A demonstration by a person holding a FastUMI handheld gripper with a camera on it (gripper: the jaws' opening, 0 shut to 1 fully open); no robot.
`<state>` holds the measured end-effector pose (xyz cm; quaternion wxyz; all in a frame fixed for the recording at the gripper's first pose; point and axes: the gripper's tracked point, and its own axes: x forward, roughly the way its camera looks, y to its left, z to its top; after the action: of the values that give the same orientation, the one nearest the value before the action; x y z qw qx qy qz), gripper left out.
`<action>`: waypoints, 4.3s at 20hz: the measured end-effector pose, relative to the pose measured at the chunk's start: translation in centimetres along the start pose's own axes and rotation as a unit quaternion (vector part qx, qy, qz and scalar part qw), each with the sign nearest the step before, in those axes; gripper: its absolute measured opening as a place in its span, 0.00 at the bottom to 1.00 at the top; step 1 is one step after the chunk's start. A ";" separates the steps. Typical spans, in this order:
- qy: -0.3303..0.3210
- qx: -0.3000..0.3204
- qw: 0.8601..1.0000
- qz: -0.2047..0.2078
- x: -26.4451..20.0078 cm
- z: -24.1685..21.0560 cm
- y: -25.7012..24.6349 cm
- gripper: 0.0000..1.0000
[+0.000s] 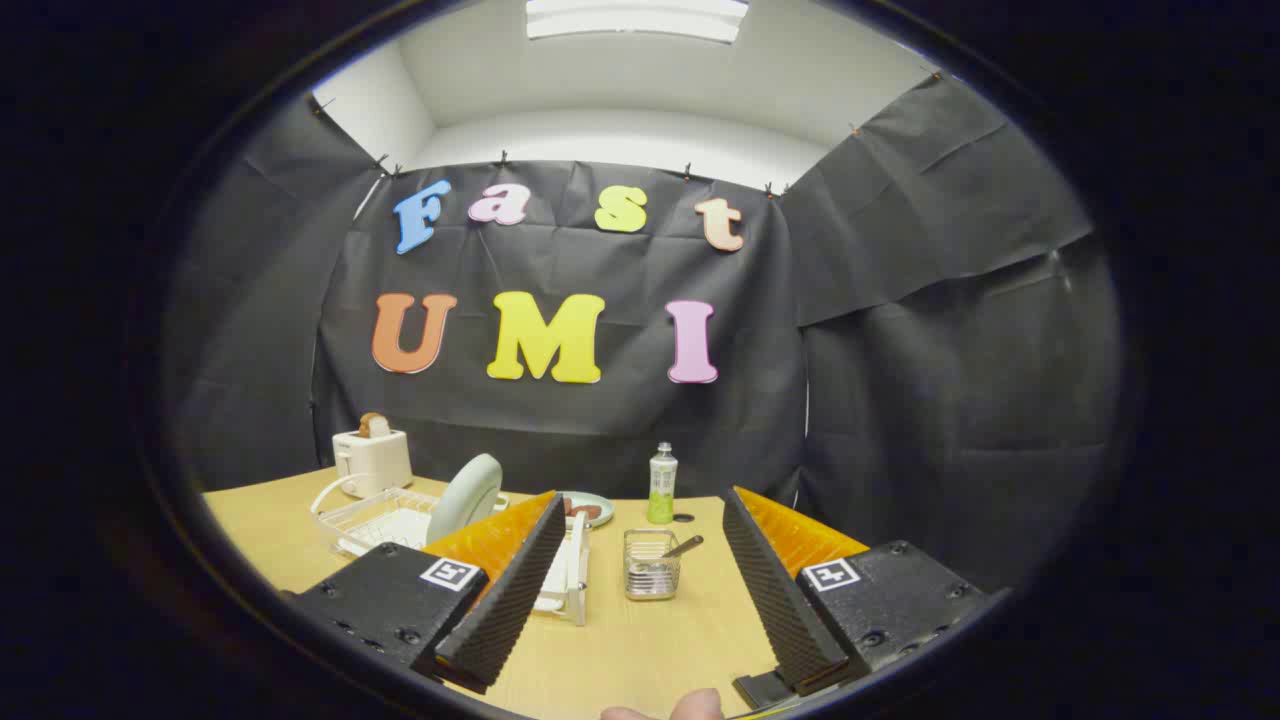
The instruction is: Take the plate from the dish rack, then take the spoon from the basket and place it into the plate.
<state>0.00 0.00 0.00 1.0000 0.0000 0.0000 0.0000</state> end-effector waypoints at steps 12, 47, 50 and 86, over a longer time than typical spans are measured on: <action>-0.004 0.023 1.000 0.012 0.4 0.0 1.9 1.00; 0.054 -0.009 0.995 0.084 6.2 1.5 7.9 1.00; 0.094 -0.020 0.989 0.116 8.5 2.3 10.1 1.00; 0.539 0.042 0.840 0.046 23.8 -8.3 22.9 0.39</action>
<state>23.83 22.91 -8.28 0.8400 0.0423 0.5391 0.0456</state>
